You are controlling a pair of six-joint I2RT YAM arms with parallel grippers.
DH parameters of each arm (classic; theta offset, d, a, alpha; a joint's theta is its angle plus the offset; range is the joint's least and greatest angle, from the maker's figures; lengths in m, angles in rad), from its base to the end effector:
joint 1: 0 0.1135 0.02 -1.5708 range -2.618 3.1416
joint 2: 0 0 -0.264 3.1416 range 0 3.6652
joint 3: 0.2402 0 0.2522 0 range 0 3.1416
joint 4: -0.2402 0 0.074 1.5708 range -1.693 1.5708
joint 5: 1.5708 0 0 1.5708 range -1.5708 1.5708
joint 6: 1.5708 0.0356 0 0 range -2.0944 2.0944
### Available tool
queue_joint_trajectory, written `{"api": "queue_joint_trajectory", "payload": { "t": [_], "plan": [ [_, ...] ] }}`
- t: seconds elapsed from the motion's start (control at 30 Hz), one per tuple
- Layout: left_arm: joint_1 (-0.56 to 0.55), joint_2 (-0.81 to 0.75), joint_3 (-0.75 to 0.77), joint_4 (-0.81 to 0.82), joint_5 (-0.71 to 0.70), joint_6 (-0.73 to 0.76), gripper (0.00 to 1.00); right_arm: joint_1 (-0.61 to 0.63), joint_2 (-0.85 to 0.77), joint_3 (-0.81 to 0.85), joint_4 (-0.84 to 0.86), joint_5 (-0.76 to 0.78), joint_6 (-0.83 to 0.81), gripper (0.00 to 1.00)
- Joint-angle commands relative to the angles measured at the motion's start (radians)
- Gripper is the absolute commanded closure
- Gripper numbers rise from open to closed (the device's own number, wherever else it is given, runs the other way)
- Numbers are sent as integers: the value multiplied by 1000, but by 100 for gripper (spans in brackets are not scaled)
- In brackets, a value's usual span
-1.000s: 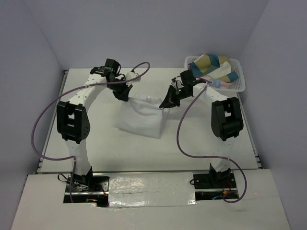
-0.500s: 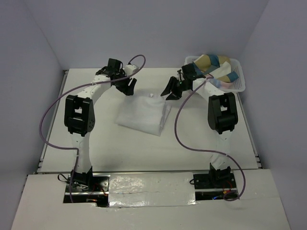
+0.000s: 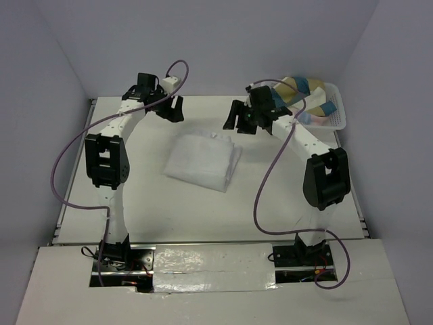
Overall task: Fold and stack the long sleeve shirts
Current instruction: Fold the shirt
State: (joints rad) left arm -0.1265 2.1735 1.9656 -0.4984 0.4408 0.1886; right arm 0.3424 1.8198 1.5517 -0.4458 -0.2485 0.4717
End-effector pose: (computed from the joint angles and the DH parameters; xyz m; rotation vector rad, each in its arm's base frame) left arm 0.4966 -0.0785 0.2702 0.5766 2.1626 -0.4667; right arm 0.3919 0.1490 0.2913 0.0181 2.3600 0.6963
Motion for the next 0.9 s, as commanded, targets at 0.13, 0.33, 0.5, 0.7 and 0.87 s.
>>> {"api": "queue_joint_trajectory", "payload": {
  "t": [0.13, 0.33, 0.5, 0.7, 0.87],
  "plan": [
    [14, -61, -171, 27, 217, 20, 12, -11, 105, -33, 15, -43, -8, 27],
    [13, -80, -273, 127, 196, -9, 20, -11, 130, -68, 81, -74, 21, 34],
    [4, -90, -335, 195, 216, -32, 37, -11, 193, -56, 104, -115, 19, 33],
    [-4, -104, -370, 287, 269, -81, 54, -13, 236, -48, 134, -130, -18, 32],
    [-13, -115, -376, 314, 312, -101, 83, -13, 191, -99, 203, -140, -16, 87]
  ]
}}
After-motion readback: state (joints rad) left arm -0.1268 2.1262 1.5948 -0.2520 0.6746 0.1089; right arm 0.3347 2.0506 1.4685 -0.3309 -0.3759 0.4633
